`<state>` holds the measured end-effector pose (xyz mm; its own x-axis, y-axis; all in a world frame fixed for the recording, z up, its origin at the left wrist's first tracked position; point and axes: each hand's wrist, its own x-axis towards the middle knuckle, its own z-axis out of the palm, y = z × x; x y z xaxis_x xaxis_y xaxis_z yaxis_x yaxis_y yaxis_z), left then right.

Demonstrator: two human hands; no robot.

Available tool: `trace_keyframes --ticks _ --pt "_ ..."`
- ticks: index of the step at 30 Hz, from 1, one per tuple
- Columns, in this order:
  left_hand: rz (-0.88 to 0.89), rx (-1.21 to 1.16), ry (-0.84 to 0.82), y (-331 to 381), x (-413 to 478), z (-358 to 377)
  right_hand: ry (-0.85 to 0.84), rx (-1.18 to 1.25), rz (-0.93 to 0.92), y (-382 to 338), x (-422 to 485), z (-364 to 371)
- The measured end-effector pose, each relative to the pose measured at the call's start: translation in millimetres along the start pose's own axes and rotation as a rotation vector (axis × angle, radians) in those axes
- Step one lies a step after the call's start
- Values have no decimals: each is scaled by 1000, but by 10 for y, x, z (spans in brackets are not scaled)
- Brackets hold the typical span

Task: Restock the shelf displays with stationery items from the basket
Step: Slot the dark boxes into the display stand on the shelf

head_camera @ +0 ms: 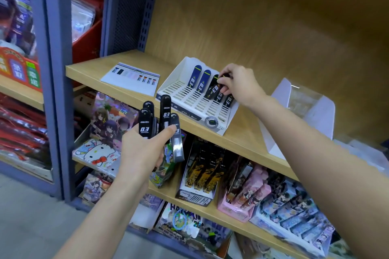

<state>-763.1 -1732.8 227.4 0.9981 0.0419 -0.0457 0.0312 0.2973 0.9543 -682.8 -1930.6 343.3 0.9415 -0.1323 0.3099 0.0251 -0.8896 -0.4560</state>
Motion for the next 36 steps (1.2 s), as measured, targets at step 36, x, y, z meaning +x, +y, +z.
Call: trace_keyframes --ticks 36 --pt "47 20 -125 20 -94 131 -313 424 -41 -328 -996 135"
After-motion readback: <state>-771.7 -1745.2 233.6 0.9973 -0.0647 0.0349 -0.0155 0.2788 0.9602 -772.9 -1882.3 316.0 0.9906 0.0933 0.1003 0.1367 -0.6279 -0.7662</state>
